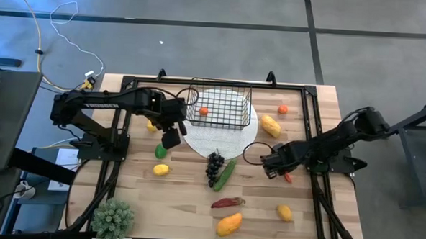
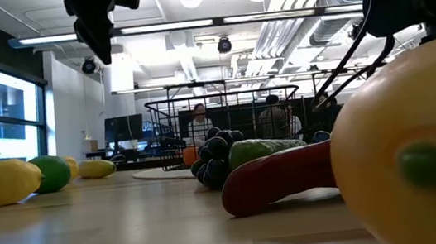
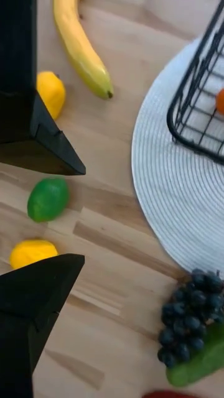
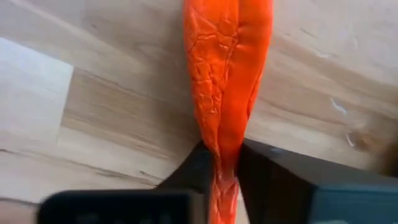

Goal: Build produce basket
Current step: Put the orange carrot into the black wire basket

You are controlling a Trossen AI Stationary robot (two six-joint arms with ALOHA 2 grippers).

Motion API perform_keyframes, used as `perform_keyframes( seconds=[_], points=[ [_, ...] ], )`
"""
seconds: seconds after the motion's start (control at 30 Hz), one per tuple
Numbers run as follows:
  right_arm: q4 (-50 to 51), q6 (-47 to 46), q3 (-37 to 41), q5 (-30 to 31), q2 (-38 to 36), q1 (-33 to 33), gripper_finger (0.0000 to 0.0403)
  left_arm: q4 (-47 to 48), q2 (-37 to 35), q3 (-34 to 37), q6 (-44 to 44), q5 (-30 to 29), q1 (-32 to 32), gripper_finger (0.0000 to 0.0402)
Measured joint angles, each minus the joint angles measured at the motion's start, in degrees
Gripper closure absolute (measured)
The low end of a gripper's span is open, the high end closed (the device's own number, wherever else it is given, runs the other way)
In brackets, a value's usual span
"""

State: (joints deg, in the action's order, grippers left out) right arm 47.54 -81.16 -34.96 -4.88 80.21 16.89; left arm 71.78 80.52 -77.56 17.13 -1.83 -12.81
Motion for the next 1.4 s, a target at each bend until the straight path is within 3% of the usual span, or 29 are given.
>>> perform_keyframes(
  seconds=[0.33,0.73,1.07,1.4],
  points=[
    [1.0,-1.3,-7.4,0.2,-3.3,0.1,0.0390,2.3,-2.3,0.0,-4.3,-1.4,-4.4,0.0193],
    [1.5,6.0,-23.2,10.9,-3.3,-0.4,0.0395,6.1,-6.6,0.0,-4.2,-8.0,-12.0,0.0193],
    [1.3,25.1,-34.6,18.3,-3.4,-8.3,0.0395,6.9,-8.6,0.0,-3.5,-7.8,-15.9,0.0193],
    [-7.7,51.3,-38.5,16.0,-3.4,-22.2,0.0395,6.9,-8.6,0.0,0.8,-7.8,-16.1,0.0193]
  ],
)
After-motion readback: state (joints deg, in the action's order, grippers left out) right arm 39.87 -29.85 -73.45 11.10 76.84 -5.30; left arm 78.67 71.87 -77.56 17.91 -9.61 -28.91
